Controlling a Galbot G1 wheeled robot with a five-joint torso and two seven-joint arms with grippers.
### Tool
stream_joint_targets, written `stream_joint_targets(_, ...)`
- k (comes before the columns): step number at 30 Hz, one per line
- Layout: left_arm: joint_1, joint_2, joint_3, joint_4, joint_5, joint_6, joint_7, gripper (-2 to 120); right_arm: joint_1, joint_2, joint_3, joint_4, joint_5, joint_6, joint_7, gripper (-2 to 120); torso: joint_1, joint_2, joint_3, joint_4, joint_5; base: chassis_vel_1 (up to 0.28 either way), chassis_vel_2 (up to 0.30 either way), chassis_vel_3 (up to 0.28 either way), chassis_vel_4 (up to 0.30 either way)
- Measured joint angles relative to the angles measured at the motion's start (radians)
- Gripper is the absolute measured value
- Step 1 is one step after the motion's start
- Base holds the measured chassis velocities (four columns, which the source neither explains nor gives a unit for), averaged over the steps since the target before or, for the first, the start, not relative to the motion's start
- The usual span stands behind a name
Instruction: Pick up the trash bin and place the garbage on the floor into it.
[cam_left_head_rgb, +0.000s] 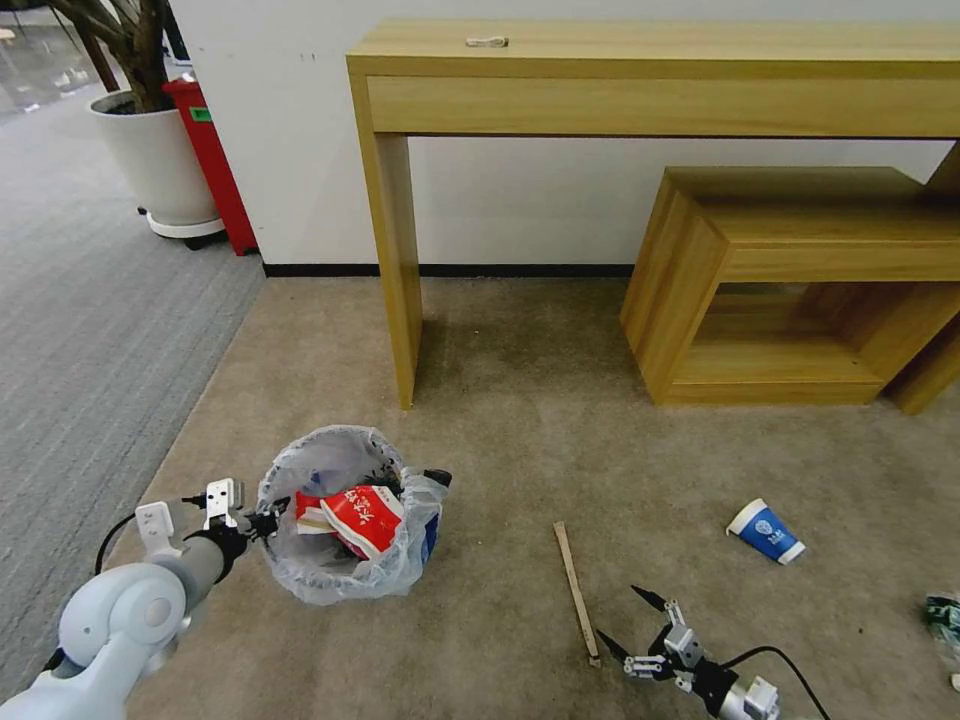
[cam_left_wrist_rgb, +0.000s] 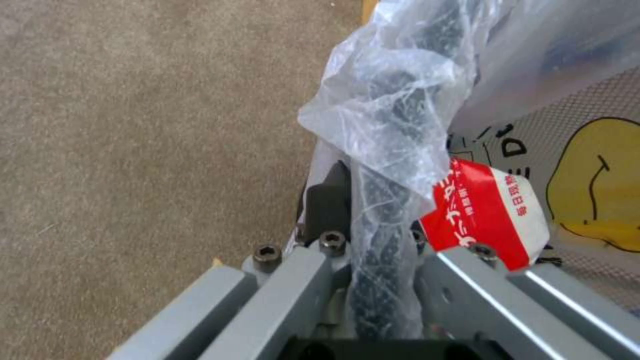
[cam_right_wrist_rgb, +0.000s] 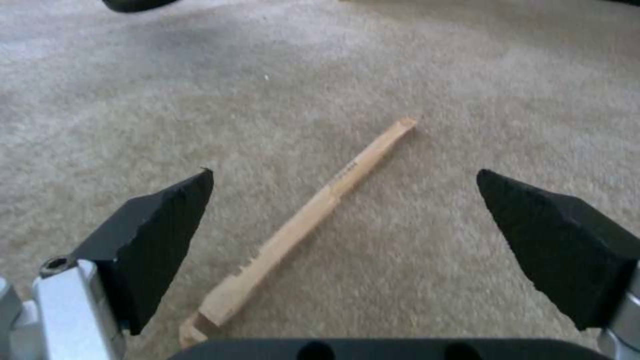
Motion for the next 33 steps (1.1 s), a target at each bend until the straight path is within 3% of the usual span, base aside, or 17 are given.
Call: stream_joint_targets(33, -0.004, 0.015, -0.002, -0.015, -0.025, 0.000, -0.003, 0, 0.069, 0.115, -0.129, -0.163, 0.027, -0.016, 0.010, 100, 0.000, 0.000, 0.000, 0.0000, 0.0001, 0.000, 0.000, 0.000, 0.000)
